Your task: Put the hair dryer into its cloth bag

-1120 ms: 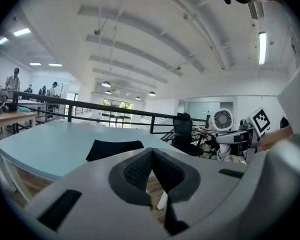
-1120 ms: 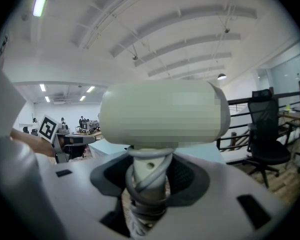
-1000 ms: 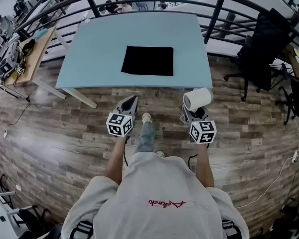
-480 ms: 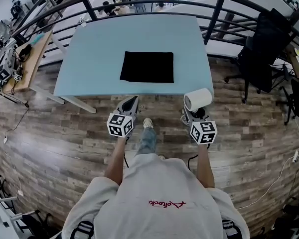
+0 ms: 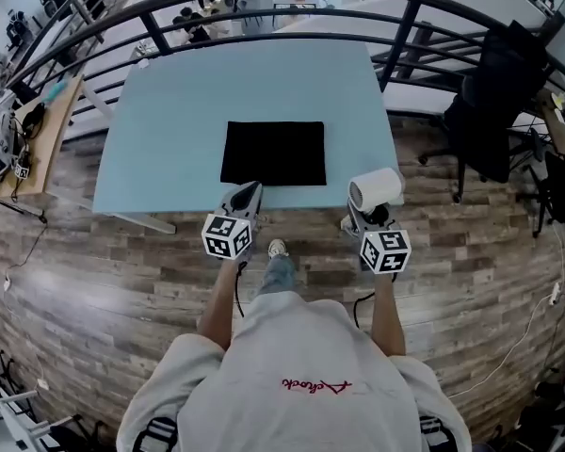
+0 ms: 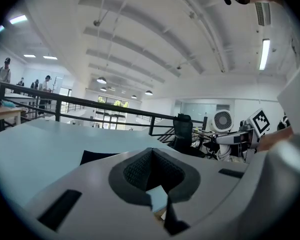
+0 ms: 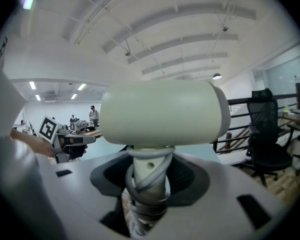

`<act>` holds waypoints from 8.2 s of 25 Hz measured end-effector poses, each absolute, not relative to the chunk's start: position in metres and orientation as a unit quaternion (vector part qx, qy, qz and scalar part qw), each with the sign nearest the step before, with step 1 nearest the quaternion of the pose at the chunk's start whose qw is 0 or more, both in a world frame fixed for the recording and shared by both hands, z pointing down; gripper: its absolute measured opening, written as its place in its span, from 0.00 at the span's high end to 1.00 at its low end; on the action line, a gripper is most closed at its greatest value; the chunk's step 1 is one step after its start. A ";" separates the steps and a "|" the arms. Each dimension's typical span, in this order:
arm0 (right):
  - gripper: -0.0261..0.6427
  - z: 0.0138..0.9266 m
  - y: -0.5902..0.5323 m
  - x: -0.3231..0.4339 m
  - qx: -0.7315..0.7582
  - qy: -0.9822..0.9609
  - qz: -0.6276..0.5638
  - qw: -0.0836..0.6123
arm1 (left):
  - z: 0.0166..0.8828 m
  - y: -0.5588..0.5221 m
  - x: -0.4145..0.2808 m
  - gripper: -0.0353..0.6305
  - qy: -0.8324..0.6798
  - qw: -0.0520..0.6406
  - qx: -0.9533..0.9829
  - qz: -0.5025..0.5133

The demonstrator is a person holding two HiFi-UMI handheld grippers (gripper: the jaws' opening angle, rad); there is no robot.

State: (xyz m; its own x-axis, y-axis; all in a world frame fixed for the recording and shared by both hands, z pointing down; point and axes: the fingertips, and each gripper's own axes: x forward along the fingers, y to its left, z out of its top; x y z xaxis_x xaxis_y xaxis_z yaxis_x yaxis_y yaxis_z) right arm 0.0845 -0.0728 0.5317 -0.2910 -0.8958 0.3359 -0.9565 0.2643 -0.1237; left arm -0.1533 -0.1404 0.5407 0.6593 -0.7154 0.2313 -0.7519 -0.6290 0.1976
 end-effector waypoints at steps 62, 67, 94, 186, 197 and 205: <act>0.66 0.541 -0.309 0.201 0.535 -0.821 0.175 0.100 | 0.599 -0.321 -0.029 0.94 -0.434 0.208 0.867 0.132; 0.66 0.556 -0.298 0.206 0.532 -0.819 0.188 0.109 | 0.621 -0.311 -0.010 0.94 -0.416 0.223 0.866 0.162; 0.66 0.586 -0.248 0.253 0.568 -0.784 0.220 0.119 | 0.735 -0.253 0.083 0.69 -0.322 0.220 0.840 0.376; 0.66 0.758 -0.242 0.109 0.045 -0.742 0.047 0.667 | 0.652 -0.259 0.009 0.93 -0.451 0.269 0.834 0.168; 0.66 0.763 -0.232 0.107 0.013 -0.733 0.066 0.677 | 0.646 -0.260 0.009 0.93 -0.448 0.262 0.841 0.153; 0.66 0.758 -0.234 0.094 0.011 -0.741 0.075 0.667 | 0.643 -0.253 0.017 0.93 -0.430 0.262 0.850 0.153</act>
